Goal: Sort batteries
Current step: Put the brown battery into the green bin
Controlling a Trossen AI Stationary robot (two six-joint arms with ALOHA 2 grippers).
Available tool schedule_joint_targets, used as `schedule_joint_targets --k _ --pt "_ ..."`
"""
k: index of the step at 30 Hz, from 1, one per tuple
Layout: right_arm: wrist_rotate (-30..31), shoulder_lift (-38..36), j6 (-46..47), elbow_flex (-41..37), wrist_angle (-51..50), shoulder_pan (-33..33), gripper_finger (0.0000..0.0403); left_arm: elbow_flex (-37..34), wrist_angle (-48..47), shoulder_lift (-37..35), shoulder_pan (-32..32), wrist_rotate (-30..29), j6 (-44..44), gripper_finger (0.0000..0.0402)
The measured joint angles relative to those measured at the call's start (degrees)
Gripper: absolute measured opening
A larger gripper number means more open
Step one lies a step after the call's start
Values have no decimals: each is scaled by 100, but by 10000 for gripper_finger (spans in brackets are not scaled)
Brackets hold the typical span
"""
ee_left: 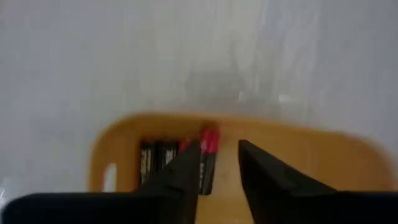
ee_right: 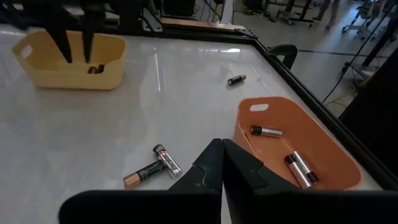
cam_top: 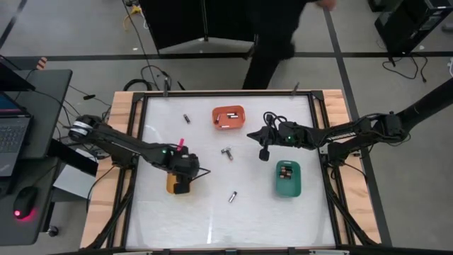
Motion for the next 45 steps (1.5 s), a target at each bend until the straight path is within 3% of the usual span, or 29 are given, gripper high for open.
schedule_joint_targets --k 6,12,20,25,33,38,45 --pt "-24 4 417 0 1 0 12 -182 1188 -875 147 -147 19 12" --pt "-26 212 799 95 -136 0 12 -815 3003 -1161 487 -123 448 7" --pt "-29 806 1281 816 -911 60 13 -1906 6156 -1083 1444 893 1171 4" --pt "-33 1362 1819 1182 -920 306 20 -2380 7634 -1103 1680 919 1434 4" --pt "419 2327 2520 1521 -875 805 46 -2743 8820 -1103 1681 584 1675 4" --pt "1038 2736 2980 1602 -779 1086 95 -2771 8939 -1100 1681 568 1692 5" --pt "1206 3091 3319 1648 -287 1250 167 -2776 8989 -1100 1663 579 1716 5"
